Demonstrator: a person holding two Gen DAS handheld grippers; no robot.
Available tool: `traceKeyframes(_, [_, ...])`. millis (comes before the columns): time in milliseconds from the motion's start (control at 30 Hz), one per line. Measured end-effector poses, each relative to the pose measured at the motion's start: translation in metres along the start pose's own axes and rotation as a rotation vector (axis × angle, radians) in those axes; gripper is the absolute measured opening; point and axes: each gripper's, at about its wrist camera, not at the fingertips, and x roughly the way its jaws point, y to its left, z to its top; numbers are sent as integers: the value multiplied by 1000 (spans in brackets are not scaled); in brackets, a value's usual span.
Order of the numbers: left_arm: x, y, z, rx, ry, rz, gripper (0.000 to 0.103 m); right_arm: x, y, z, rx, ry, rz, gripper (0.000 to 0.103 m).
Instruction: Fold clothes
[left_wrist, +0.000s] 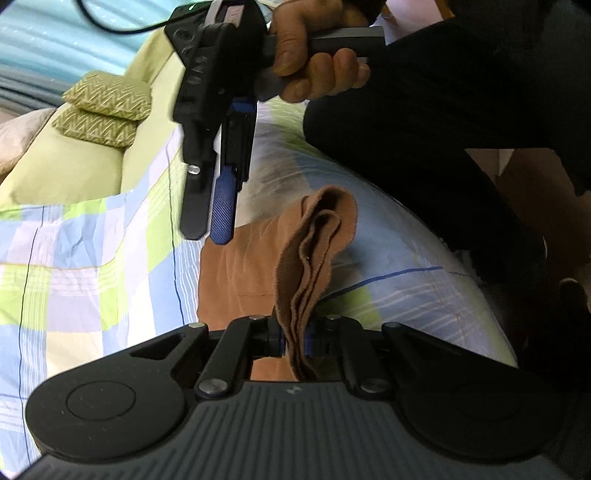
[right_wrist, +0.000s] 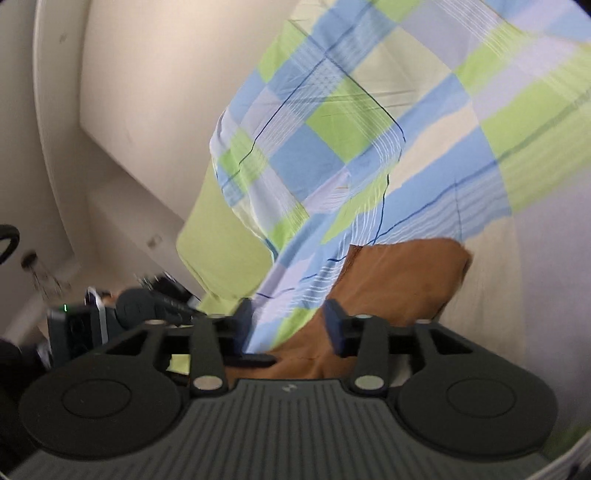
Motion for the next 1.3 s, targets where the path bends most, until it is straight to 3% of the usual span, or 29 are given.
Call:
traceKeyframes(233, [2, 0, 4, -15, -6, -11, 9, 13, -16, -14, 75, 36, 81, 65])
traceKeyframes(300, [2, 2, 3, -24, -13, -3, 9, 15, -19, -15, 78, 60, 63, 72])
traceKeyframes(400, [0, 12, 3, -69, -36, -2, 9, 20, -26, -19, 86, 111, 26, 71])
traceKeyframes(633, [2, 32, 4, -75, -45, -37, 9, 15, -39, -17, 175, 124, 48, 71])
traceKeyframes(700, [0, 46, 1, -117, -47, -57, 9, 9, -37, -15, 194, 102, 53, 82])
traceKeyframes(800, [3, 68, -4, -178, -46, -112, 9, -11, -19, -16, 73, 23, 21, 98])
traceKeyframes(900, [10, 88, -8, -214, -52, -165, 9, -26, 6, -22, -136, -9, -78, 98])
traceKeyframes(1033, [21, 108, -11, -237, -58, -220, 9, -15, 52, -35, -534, 50, -222, 96])
traceKeyframes(1133, [24, 110, -10, -215, -56, -240, 9, 13, 73, -43, -728, 100, -310, 84])
traceKeyframes(1167, [24, 111, -10, -211, -56, -245, 9, 19, 77, -45, -761, 112, -328, 74])
traceKeyframes(1200, [24, 110, -10, -207, -56, -245, 9, 25, 78, -45, -764, 116, -338, 58])
traceKeyframes(1233, [23, 108, -11, -209, -57, -245, 9, 30, 77, -43, -750, 117, -340, 50])
traceKeyframes(1300, [23, 105, -15, -224, -57, -245, 11, 34, 74, -40, -701, 122, -331, 13])
